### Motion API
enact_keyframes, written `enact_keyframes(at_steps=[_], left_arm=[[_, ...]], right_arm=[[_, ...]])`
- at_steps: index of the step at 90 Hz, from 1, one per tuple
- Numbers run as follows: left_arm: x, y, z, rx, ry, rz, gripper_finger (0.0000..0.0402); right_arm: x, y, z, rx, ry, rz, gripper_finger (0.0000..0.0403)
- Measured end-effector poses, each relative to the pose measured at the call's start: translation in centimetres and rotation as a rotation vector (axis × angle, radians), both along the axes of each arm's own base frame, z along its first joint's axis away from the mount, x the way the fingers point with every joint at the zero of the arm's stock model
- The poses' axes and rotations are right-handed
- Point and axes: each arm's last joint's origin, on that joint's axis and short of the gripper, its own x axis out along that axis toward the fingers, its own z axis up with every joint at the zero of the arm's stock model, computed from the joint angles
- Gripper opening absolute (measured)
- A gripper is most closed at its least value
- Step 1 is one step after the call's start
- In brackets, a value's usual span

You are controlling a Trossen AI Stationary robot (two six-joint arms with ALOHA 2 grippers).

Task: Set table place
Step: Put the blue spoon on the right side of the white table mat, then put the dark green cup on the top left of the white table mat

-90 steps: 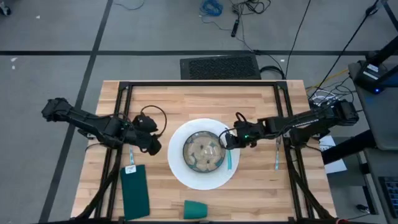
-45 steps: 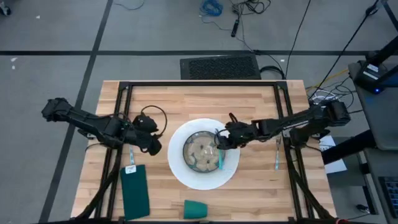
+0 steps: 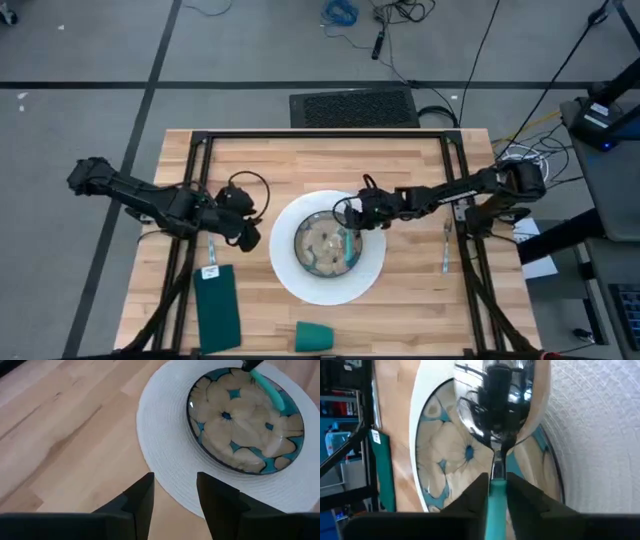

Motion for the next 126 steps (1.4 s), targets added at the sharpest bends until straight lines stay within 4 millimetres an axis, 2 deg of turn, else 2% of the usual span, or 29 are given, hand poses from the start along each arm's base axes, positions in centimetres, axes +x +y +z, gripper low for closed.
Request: enact_keyframes(at_steps=[12,22,31,43,59,72,90,99,111,126], left_arm=[[0.0,0.0,0.0,0.000,0.000,0.000,0.0134],[0.0,0.0,0.0,0.005,0.002,-0.005,0.0134],[0.0,0.0,0.0,0.005,0.002,-0.006,0.0134],[0.0,0.0,0.0,0.019,0.009,-0.025,0.0134],[0.0,0.0,0.0,0.047,0.021,-0.062,0.0134],[0.0,-0.1,0.0,0.074,0.045,-0.135,0.0134],[0.0,-0.3,-0.1,0.015,0.068,-0.220,0.0134],[0.1,-0.6,0.0,-0.026,0.073,-0.308,0.0134],[0.4,-1.4,0.3,-0.074,0.039,-0.461,0.0134],[0.6,-3.0,0.8,-0.132,-0.043,-0.581,0.0134]], right_arm=[[0.0,0.1,0.0,0.022,-0.002,0.016,0.0155],[-0.1,0.2,0.5,0.041,-0.022,0.059,0.0194],[-0.2,0.4,1.3,0.054,-0.058,0.087,0.0209],[-0.6,0.9,3.0,0.042,-0.131,0.111,0.0208],[-1.2,2.1,5.6,-0.012,-0.250,0.185,0.0194],[-0.9,4.0,8.3,-0.145,-0.349,0.208,0.0180],[-0.5,6.9,11.2,-0.269,-0.388,0.124,0.0124],[-0.6,8.2,12.0,-0.283,-0.408,0.062,0.0078],[-1.0,9.8,12.3,-0.285,-0.422,0.081,0.0014],[-1.7,11.8,12.3,-0.291,-0.432,0.135,0.0007]])
